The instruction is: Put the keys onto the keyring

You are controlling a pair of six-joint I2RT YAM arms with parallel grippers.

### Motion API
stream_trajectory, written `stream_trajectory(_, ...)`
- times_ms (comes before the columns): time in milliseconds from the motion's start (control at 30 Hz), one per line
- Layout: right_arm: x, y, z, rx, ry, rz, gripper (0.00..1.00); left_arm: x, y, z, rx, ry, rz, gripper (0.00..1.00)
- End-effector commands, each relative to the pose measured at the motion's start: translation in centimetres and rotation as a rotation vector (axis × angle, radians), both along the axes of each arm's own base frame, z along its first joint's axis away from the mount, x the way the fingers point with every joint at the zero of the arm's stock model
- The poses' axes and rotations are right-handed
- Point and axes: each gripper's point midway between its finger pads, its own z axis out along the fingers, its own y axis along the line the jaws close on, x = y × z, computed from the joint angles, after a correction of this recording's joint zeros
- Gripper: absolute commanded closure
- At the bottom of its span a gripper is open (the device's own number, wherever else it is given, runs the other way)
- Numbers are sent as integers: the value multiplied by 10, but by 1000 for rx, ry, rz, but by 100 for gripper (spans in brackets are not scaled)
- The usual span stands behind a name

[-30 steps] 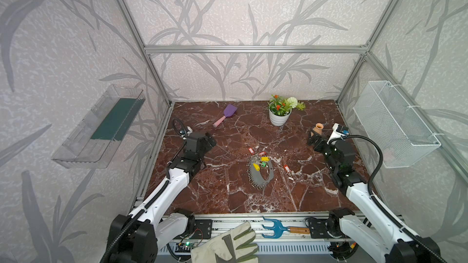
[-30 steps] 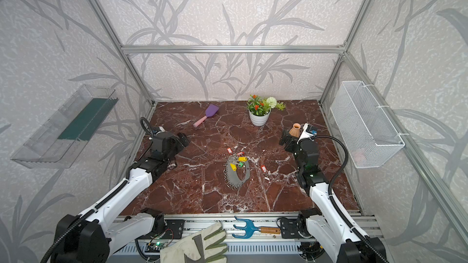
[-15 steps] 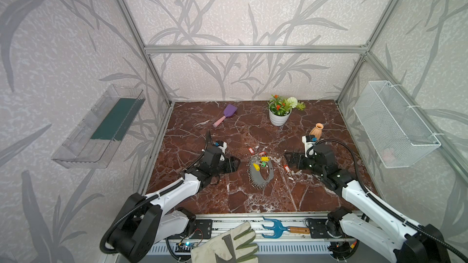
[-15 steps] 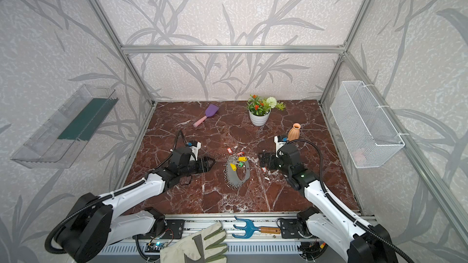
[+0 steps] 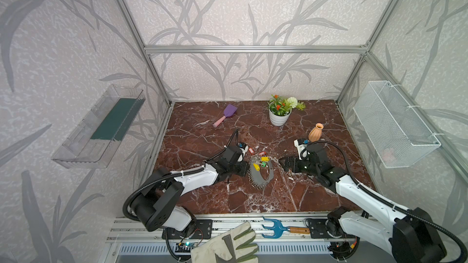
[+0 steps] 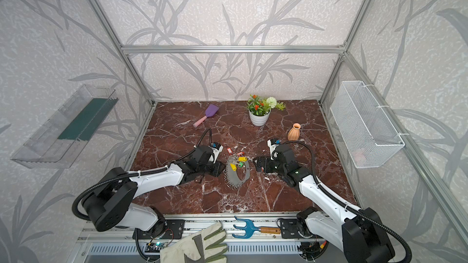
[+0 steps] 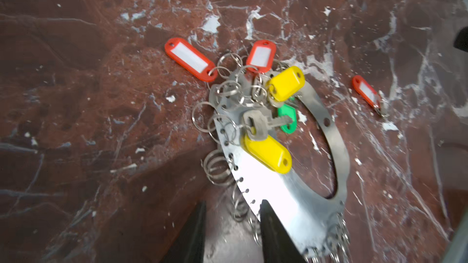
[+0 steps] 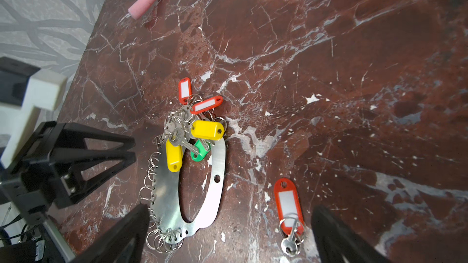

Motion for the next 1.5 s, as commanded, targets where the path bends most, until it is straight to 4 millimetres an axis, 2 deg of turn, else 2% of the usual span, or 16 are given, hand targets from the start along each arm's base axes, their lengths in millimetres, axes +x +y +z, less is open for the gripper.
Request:
stream_trajectory(0,4,10,18,40,-48,42,0,1,4,-11,100,-15,-3,68)
stream_trajectory(300,-1,11,19,48,-54,60,0,8,6,-20,163,-12,6,67)
stream_trajectory(500,-3,12,18,53,-49,65,0,13,7,-15,191,-47,23,68)
stream_trajectory(633,-3,12,15,58,-45,63,0,16,8,-10,239,-79,15,65)
stream_trajectory(800,-4,14,15,70,-40,68,0,20,4,-12,267,-74,-12,65)
stream_trajectory(1133,-8,13,14,77,-34,70,0,18,-1,-15,267,-58,-45,68)
stream_trajectory(1333,-9,13,16,79,-37,71,0,21,4,-21,308,-51,-29,69)
stream_trajectory(1467,-10,13,17,84,-39,70,0,25,0,-17,300,-56,-27,76)
